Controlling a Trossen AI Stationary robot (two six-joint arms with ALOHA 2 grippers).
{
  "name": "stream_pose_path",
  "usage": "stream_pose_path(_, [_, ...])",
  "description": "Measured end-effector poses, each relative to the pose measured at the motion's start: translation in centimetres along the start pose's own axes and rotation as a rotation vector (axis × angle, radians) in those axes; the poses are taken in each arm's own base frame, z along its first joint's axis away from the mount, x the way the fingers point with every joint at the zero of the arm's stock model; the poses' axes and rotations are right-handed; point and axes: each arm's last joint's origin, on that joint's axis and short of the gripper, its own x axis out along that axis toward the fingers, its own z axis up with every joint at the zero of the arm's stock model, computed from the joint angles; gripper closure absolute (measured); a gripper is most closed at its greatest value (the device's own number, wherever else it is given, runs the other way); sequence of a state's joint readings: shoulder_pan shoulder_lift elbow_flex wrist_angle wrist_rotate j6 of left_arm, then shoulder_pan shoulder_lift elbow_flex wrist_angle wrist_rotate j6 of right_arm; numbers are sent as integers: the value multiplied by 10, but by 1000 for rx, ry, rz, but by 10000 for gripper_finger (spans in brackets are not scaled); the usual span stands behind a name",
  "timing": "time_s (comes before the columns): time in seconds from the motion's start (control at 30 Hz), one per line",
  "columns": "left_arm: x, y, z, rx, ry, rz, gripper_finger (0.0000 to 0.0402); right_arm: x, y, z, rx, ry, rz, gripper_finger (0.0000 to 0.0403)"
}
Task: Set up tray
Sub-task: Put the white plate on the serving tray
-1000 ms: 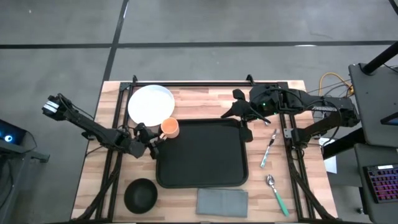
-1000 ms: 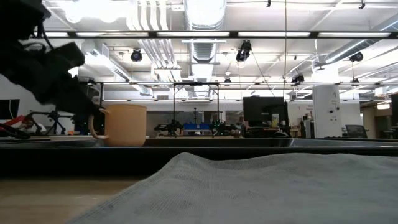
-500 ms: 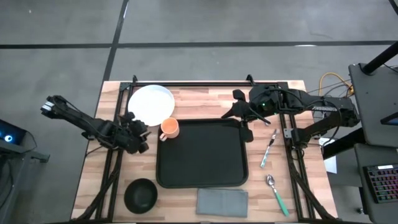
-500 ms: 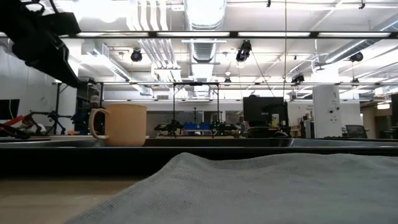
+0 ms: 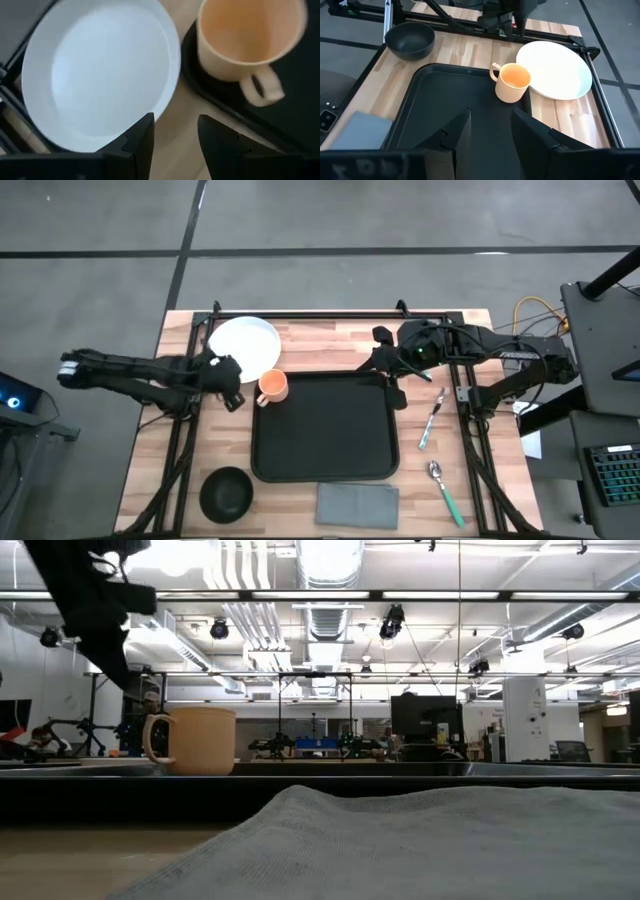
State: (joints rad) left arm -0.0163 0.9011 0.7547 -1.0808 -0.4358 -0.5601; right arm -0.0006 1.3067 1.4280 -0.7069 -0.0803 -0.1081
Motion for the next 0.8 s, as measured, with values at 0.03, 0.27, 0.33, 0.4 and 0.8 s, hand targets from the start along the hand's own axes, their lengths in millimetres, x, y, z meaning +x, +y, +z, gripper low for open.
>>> stream_pose_path(0.03, [2,2,5,13,32,-9,269,1,0,-1,0,2,0,276])
stream_pose_path(0.27, [25,18,28,168,195,-45,269,4,1,-7,5,24,13,282])
stream_pose_path(0.33, [32,20,30,224,230,-44,269,6,1,-9,6,33,14,281])
stream_pose_path(0.4, [39,19,31,296,263,-47,269,7,1,-12,7,43,15,279])
stream_pose_path(0.8, [74,5,38,508,374,-62,269,6,2,-16,18,78,20,280])
